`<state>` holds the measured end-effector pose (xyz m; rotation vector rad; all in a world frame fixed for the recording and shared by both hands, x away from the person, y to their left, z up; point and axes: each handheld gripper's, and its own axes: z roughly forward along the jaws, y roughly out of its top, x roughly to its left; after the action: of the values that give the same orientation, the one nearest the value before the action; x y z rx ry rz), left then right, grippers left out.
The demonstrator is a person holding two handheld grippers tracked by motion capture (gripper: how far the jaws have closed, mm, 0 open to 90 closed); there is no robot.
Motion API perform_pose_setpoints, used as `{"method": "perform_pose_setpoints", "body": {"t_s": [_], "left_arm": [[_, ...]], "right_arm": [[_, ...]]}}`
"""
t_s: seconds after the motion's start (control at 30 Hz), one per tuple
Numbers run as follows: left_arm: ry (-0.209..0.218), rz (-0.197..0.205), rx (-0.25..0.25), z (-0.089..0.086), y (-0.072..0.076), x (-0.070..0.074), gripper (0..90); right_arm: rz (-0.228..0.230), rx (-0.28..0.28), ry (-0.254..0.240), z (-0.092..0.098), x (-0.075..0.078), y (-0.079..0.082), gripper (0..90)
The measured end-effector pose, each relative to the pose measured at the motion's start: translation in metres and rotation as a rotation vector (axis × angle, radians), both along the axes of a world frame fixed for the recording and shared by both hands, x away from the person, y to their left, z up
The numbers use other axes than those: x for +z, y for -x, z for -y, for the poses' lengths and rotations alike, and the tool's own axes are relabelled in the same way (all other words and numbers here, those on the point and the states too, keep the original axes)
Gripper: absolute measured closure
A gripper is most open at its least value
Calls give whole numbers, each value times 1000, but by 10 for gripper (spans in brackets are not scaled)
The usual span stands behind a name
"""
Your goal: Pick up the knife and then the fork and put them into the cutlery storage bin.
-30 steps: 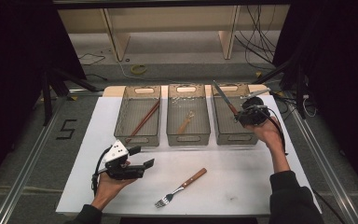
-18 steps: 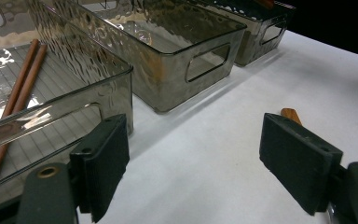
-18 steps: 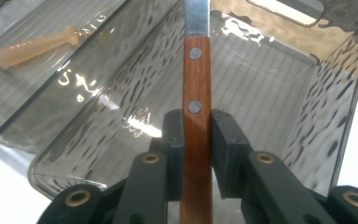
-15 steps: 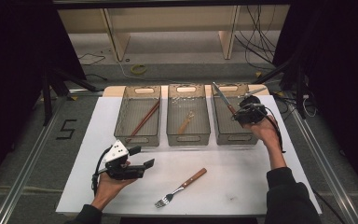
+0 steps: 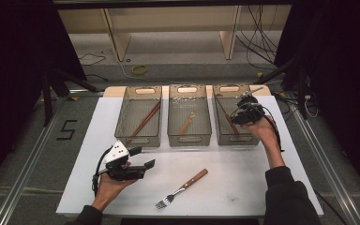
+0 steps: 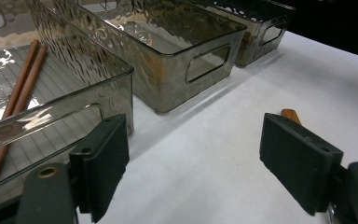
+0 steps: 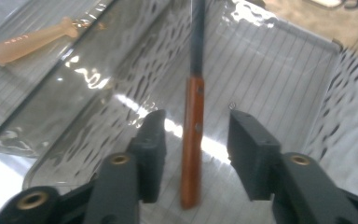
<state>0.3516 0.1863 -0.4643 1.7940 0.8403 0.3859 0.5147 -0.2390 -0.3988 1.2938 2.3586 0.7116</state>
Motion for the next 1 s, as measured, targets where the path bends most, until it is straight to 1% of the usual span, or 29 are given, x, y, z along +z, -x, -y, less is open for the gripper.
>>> {"method": "perform_pose_setpoints", "body": {"t_s": [0.07,0.13,0.23,0.3,0.33,0.47,0.6,0.7,0.8,0.9,0.97,1.0], "left_arm": [[0,0,0,0,0,0,231],[3,2,1,0,0,0,231],[3,1,1,0,0,0,231],[5,1,3,0,0,0,231],[5,1,3,0,0,0,231],[5,2,5,-1,0,0,231],[4,2,5,-1,0,0,231],[4,2,6,-1,0,0,231],[5,2,8,-1,0,0,230],[8,1,11,-1,0,0,230],[7,1,10,-1,0,0,229],[3,2,7,-1,0,0,229]], "right_arm": [[23,24,-2,-3,4,3,498],[50,59,-12,-6,8,7,479],[67,110,-31,-12,14,17,445],[80,165,-45,-17,19,25,427],[85,178,-52,-20,21,29,422],[110,301,-87,-33,30,50,401],[107,412,-98,-47,34,71,391],[90,475,-97,-55,32,84,385],[69,523,-90,-63,24,95,373],[48,559,-85,-70,13,103,375],[40,577,-73,-74,7,107,402],[33,571,-68,-77,3,109,425]]}}
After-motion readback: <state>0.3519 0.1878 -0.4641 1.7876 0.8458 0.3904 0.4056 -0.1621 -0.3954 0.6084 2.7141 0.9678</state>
